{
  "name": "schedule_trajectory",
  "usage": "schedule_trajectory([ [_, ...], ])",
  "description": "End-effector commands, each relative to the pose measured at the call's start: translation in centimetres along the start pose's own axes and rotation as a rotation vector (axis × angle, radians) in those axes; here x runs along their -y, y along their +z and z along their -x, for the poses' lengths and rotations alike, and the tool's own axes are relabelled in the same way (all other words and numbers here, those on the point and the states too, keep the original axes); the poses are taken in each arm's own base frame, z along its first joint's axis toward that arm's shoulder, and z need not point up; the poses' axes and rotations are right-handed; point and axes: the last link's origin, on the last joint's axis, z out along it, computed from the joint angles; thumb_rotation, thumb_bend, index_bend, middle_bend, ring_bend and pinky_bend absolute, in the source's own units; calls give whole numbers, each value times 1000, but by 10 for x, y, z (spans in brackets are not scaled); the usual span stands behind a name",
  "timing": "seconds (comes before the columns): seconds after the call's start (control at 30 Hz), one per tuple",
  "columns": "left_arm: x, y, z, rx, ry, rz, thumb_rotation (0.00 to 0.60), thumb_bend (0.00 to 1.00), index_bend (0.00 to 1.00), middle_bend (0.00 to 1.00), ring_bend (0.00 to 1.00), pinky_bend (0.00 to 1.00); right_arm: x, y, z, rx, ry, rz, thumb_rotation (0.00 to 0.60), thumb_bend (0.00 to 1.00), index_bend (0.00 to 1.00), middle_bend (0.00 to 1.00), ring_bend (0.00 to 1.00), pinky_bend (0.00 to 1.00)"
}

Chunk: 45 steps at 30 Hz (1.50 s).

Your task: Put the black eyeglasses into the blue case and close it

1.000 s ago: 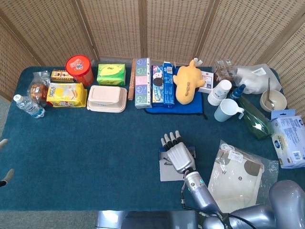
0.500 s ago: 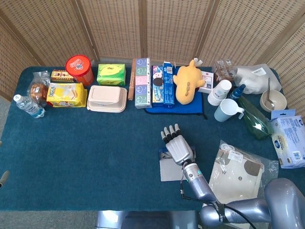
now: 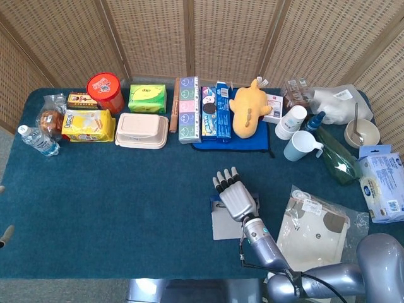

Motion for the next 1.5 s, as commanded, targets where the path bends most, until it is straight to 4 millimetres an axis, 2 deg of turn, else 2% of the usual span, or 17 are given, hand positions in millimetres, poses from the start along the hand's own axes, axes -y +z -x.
schedule_trajectory([
  [0.03, -1, 1, 1, 1, -4, 4, 600, 318, 0, 0, 0, 0, -3, -5, -10, 46, 71, -48, 600, 0, 0, 0, 0, 106],
  [0.13, -3, 2, 3, 6, -8, 14, 600, 320, 0, 0, 0, 0, -9, -5, -19, 85, 149, -76, 600, 10, 0, 12, 0, 106],
  [0.23, -5, 3, 6, 13, -15, 19, 600, 319, 0, 0, 0, 0, -18, -4, -31, 128, 265, -94, 587, 63, 8, 67, 2, 112],
  [0.3, -7, 5, 11, 23, -27, 27, 600, 319, 0, 0, 0, 0, -29, -1, -38, 153, 340, -86, 510, 76, 33, 101, 17, 117],
  [0.37, -10, 7, 14, 26, -42, 32, 600, 319, 0, 0, 0, 0, -36, 1, -39, 172, 359, -80, 462, 76, 59, 136, 51, 129],
  [0.5, -19, 13, 20, 36, -63, 66, 600, 318, 0, 0, 0, 0, -44, 4, -36, 197, 377, -63, 445, 71, 102, 187, 116, 170],
  [0.63, -26, 18, 24, 45, -69, 89, 600, 319, 0, 0, 0, 0, -49, 4, -30, 221, 396, -54, 436, 68, 126, 205, 130, 181],
  [1.0, -27, 16, 22, 45, -53, 87, 600, 319, 0, 0, 0, 0, -43, -5, -16, 275, 377, -74, 432, 65, 150, 224, 155, 188],
  [1.5, -24, 11, 17, 50, -28, 72, 600, 319, 0, 0, 0, 0, -30, -43, -8, 323, 355, -113, 354, 44, 160, 228, 160, 200],
])
